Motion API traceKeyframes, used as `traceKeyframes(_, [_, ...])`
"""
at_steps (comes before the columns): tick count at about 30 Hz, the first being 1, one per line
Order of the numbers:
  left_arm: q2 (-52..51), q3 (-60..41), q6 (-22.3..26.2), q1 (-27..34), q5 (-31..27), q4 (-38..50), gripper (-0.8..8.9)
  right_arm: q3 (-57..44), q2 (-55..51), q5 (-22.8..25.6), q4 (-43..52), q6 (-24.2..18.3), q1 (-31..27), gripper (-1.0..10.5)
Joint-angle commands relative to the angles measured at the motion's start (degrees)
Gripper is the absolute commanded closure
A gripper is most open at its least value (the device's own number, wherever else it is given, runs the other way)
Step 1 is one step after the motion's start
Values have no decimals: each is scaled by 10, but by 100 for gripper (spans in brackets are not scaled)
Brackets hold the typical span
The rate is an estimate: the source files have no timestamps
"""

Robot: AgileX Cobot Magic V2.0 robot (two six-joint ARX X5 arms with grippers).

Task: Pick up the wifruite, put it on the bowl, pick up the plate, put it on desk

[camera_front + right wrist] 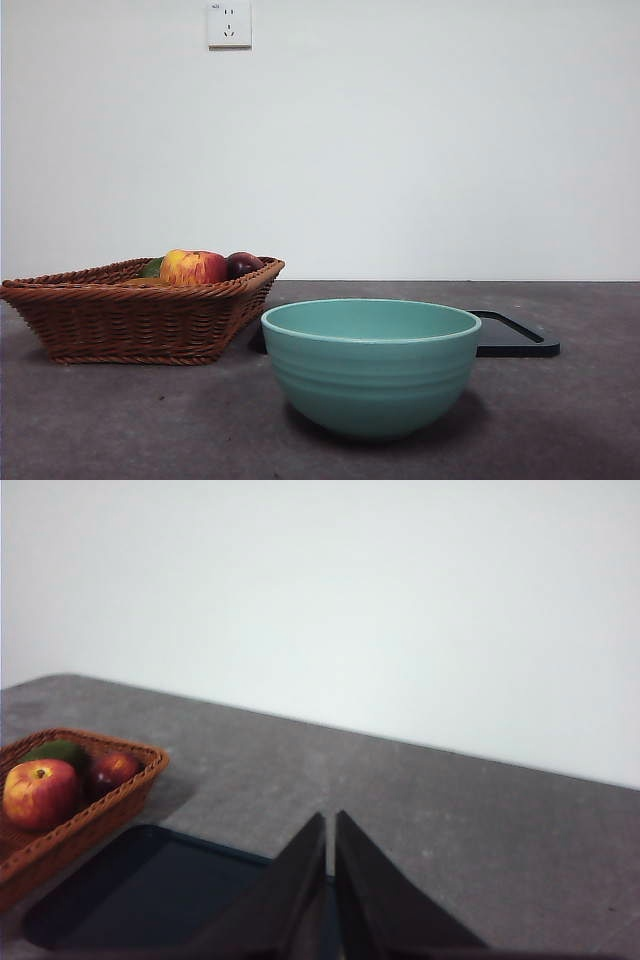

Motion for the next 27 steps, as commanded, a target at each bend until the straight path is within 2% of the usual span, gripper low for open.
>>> traceKeyframes(1, [-1, -12, -4, 2, -3, -4, 805, -54, -26, 7, 48, -5, 0, 941])
traceKeyframes(9, [-1, -12, -4, 2, -3, -4, 805, -148, -82, 62, 76, 16, -5, 941])
traceKeyframes(27, [-1, -12, -4, 2, -3, -4, 805, -217, -130, 65, 63, 26, -35, 941])
